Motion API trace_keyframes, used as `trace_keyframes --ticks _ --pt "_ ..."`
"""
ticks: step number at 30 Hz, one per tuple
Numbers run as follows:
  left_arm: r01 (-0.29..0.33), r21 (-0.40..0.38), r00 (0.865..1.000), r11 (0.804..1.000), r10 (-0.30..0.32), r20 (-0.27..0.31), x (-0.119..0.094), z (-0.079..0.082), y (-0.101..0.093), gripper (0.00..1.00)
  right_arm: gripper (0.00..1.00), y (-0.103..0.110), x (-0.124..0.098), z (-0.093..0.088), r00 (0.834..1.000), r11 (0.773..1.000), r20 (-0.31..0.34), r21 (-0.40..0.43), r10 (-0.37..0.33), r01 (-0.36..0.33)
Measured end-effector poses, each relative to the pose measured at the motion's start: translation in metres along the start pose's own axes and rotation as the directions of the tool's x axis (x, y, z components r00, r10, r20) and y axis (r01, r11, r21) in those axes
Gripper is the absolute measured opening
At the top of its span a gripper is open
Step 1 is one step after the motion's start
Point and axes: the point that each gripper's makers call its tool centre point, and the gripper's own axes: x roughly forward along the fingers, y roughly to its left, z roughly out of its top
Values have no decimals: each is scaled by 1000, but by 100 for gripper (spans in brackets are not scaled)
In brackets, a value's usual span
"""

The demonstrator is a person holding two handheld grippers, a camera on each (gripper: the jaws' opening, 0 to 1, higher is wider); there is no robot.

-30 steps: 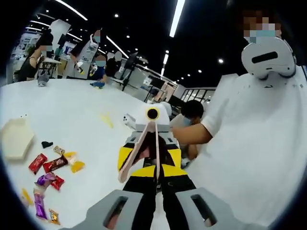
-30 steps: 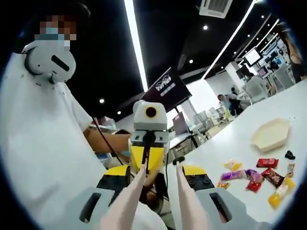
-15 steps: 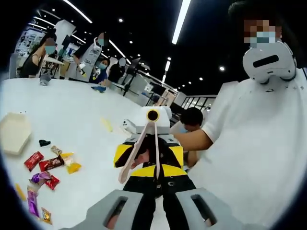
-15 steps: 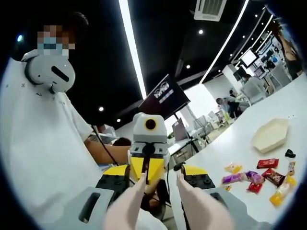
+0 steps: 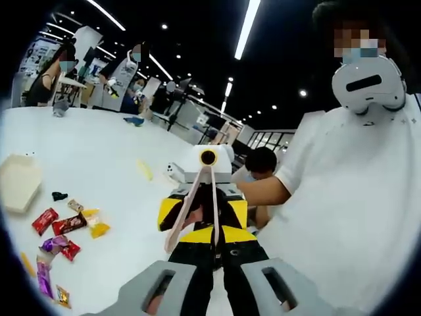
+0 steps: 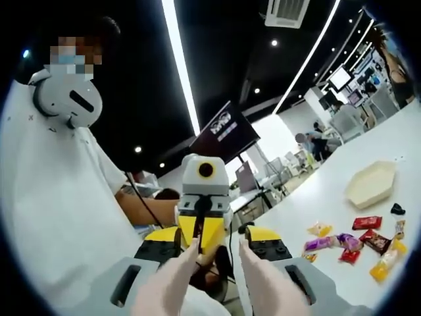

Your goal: Place the target food into the container with the food tongs after gripping and lifting it, then release it inside without dropping or visibly crushing the food.

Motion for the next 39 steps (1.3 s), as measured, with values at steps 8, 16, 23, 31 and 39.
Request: trace_keyframes --ticks 8,16,23,31,39 --pt "8 22 1000 1000 -8 8 -2 -4 -3 0 36 1 2 0 1000 999 1 48 4 -4" --pt "-29 62 999 998 26 48 -2 -5 0 0 28 -6 2 0 1000 1000 -8 14 -27 27" --pt "-130 53 980 990 120 161 -15 2 12 3 27 -17 -5 8 996 997 38 -22 -79 79" --pt "-162 -77 919 984 179 352 -26 11 18 10 27 -24 -14 18 988 994 111 0 -104 105" --pt "-120 -120 924 985 155 349 -9 1 17 3 27 -21 -11 17 991 996 102 6 -89 89"
